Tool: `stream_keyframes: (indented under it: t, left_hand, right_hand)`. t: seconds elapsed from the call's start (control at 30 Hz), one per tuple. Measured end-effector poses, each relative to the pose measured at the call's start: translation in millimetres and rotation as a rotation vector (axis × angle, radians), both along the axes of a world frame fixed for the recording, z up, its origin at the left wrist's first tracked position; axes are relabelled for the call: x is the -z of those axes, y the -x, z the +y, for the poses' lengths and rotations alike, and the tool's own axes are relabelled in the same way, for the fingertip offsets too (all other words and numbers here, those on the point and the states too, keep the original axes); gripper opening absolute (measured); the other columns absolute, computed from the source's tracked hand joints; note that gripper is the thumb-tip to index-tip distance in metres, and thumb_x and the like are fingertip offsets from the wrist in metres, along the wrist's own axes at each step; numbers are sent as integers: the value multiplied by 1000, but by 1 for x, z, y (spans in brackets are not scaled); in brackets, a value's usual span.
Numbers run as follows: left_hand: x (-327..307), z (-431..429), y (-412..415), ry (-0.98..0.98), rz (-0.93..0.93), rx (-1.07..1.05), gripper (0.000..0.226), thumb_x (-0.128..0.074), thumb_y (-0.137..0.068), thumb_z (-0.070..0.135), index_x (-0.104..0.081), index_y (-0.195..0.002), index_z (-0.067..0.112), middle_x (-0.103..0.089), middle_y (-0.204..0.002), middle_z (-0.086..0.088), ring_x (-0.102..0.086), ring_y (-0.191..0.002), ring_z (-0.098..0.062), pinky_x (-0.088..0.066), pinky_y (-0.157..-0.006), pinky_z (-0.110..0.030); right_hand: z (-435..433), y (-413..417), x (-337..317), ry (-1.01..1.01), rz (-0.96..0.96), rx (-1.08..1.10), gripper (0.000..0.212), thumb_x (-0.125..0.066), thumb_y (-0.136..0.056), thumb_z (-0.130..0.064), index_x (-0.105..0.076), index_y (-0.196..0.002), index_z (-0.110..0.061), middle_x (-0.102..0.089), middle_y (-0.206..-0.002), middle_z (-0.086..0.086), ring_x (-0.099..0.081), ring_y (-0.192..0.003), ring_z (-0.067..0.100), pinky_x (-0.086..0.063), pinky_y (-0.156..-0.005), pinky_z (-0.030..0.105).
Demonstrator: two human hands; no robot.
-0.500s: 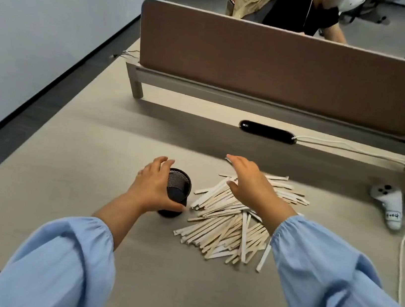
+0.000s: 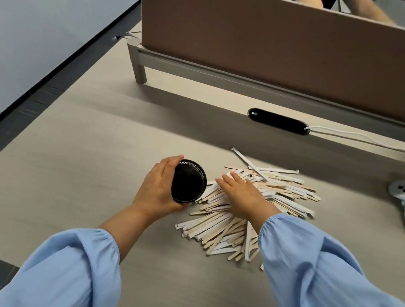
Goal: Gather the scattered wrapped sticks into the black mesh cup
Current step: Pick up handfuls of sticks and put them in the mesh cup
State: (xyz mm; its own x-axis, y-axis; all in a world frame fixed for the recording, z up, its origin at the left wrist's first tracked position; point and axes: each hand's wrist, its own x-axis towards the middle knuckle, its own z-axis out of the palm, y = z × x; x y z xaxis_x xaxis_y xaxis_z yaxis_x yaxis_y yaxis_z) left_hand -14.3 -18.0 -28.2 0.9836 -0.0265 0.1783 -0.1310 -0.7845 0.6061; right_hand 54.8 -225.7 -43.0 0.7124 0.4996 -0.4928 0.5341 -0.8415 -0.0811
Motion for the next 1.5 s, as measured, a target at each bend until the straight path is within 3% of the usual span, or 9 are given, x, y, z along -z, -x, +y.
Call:
stream_keyframes:
  t: [0.13, 0.33, 0.57, 0.7, 1.0, 1.17, 1.37, 1.43, 1.5]
  left_hand:
    - [2, -1, -4, 10, -37, -46, 109, -90, -44, 26, -25, -131, 17, -47, -122, -20, -47, -111, -33, -40, -92, -42]
    - [-4, -5, -6, 103, 27, -39, 93, -82, -50, 6, -27, -123, 22, -42, -120, -18, -51, -101, -35, -48, -80, -40]
    - [-3, -5, -10, 13, -15, -51, 106, -87, -47, 16, -20, -129, 25, -54, -124, -19, -55, -107, -37, -41, -90, -44]
    - [-5, -3, -11, 36, -21, -106, 102, -72, -49, 48, -18, -132, 24, -55, -124, -17, -55, -108, -36, -40, -91, -47]
    - [-15, -1, -19, 64, -48, -152, 103, -59, -49, 56, -26, -136, 12, -51, -128, -15, -49, -112, -35, -37, -94, -47]
    - [-13, -7, -22, 39, -31, -110, 101, -59, -49, 56, -26, -135, 14, -54, -125, -16, -51, -110, -37, -38, -92, -48]
    - [-13, -12, -29, 24, -48, -85, 100, -63, -49, 53, -23, -133, 19, -55, -122, -14, -51, -107, -35, -37, -91, -45]
    - [-14, -16, -32, -24, -46, -44, 102, -76, -49, 43, -25, -134, 18, -55, -120, -14, -51, -105, -35, -36, -90, -42]
    - [-14, -23, -34, -91, -24, 9, 105, -84, -49, 32, -28, -136, 14, -56, -119, -13, -51, -104, -34, -35, -90, -41]
  right_hand:
    - [3, -3, 2, 16, -29, -13, 75, -48, -86, 3, -15, -149, -21, -20, -158, 5, -10, -148, 26, -12, -119, 48]
    - [6, -7, 7, 84, -132, -37, 42, -52, -85, -5, -45, -126, -11, -51, -126, 13, -46, -119, 30, -39, -102, 42]
    - [0, -7, 7, 0, -164, -5, 29, -48, -84, -4, -53, -112, -8, -57, -115, 12, -53, -107, 30, -43, -88, 38]
    - [-2, -14, -5, -116, -129, 89, 25, -47, -83, -3, -51, -107, -8, -66, -106, 14, -60, -96, 33, -39, -71, 33]
    - [-20, -19, -16, -193, -52, 140, 17, -57, -87, -21, -59, -104, -17, -62, -106, 8, -59, -101, 29, -51, -83, 39]
    - [-30, -25, -22, -216, -39, 233, 13, -59, -87, -19, -63, -99, -13, -69, -102, 11, -62, -95, 29, -44, -73, 30]
    - [-43, -32, -44, -718, -177, 619, 20, -58, -91, -23, -68, -101, -9, -66, -85, 6, -58, -79, 24, -42, -70, 31]
    - [-41, -34, -59, -998, -243, 776, 11, -60, -90, -20, -68, -83, -14, -59, -69, 2, -50, -64, 18, -37, -61, 26]
    - [-38, -37, -80, -1261, -309, 890, 26, -60, -90, -18, -54, -66, -24, -49, -54, -5, -43, -51, 11, -35, -52, 23]
